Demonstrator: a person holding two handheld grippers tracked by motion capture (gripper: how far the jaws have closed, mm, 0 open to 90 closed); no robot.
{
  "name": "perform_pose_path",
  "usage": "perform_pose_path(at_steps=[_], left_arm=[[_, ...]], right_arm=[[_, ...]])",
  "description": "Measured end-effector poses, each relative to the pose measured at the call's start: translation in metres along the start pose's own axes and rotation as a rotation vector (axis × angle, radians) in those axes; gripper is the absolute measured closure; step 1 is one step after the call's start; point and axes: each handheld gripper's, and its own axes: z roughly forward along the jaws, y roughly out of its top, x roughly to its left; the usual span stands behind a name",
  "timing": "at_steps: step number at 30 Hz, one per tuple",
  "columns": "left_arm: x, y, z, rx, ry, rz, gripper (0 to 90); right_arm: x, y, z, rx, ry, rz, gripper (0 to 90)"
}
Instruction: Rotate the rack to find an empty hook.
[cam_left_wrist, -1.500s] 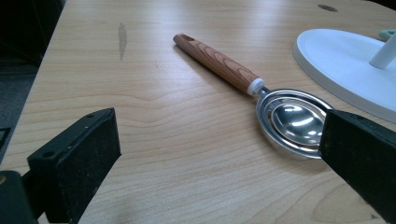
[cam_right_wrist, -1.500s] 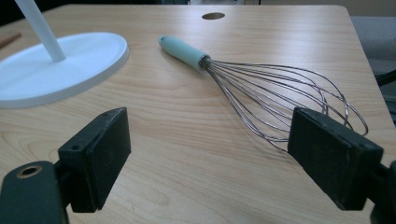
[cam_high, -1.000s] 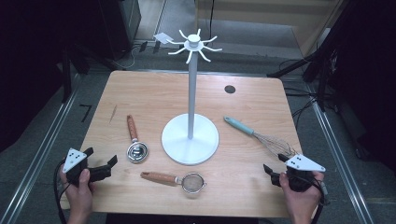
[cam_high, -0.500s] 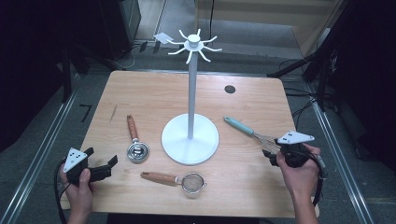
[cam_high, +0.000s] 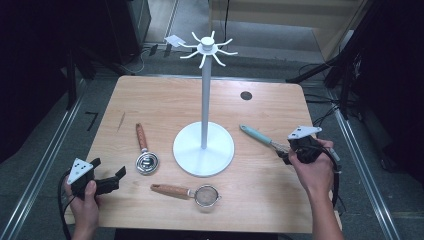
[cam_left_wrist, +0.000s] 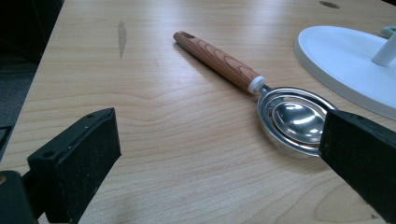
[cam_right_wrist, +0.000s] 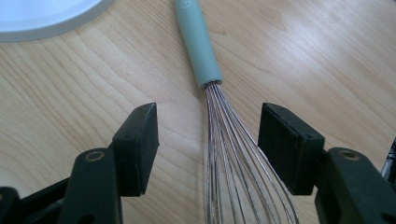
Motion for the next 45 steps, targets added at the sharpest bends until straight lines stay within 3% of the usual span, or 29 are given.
perform_pose_path(at_steps=[3, 19, 37, 45], left_arm=[[0.000, 0.000, 0.000, -0.002, -0.001, 0.000, 0.0], [0.000, 0.000, 0.000, -0.001, -0.003, 0.000, 0.0], [0.001, 0.000, 0.000, 0.010, -0.013, -0.004, 0.0], [0.001, 0.000, 0.000, 0.011, -0.014, -0.006, 0.0]], right_arm=[[-0.002, 0.009, 0.008, 0.034, 0.007, -0.036, 40.2], [-0.006, 0.038, 0.039, 0.177, 0.026, -0.115, 43.6], [-0.016, 0.065, 0.068, 0.287, 0.111, -0.100, 57.3], [-0.016, 0.073, 0.087, 0.390, 0.122, -0.113, 59.4]])
